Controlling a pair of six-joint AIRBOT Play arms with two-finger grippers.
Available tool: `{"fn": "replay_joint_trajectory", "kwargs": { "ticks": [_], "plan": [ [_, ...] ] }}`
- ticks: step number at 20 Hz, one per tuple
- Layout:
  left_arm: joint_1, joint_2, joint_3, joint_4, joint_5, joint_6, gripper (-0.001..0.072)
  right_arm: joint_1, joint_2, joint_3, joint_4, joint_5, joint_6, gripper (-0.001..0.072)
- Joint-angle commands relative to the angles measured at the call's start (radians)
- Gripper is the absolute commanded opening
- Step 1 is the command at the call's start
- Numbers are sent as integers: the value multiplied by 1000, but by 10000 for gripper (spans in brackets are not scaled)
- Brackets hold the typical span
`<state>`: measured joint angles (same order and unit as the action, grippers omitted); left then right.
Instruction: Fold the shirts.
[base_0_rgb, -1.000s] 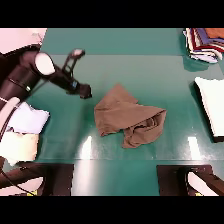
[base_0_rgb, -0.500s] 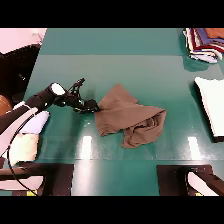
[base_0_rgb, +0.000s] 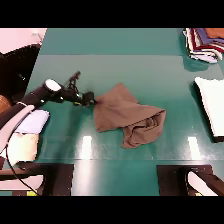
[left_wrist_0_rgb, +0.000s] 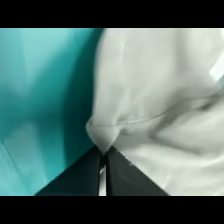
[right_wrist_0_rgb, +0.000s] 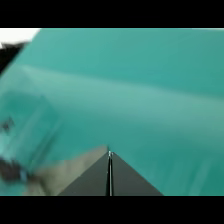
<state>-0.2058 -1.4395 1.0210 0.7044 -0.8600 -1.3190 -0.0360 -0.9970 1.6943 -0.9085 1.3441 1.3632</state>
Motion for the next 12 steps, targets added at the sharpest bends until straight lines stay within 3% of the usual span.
{"fn": "replay_joint_trajectory", "kwargs": {
  "ticks": [1,4,5,6,7,12],
  "plan": [
    [76,90,105,85,-19,3,26,-50,52,-197,-11,53,15,14],
    [115,146,200,197,-48,3,26,-99,101,-513,-10,40,27,15],
    [115,153,215,220,-53,3,26,-106,108,-622,-9,38,27,83],
    [115,152,228,234,-64,3,26,-105,104,-738,-9,30,26,396],
    [115,152,228,234,-67,2,26,-93,87,-851,-1,10,26,528],
    [115,149,227,235,-74,-1,26,134,-83,-1159,171,-277,-38,502]
  ]
}}
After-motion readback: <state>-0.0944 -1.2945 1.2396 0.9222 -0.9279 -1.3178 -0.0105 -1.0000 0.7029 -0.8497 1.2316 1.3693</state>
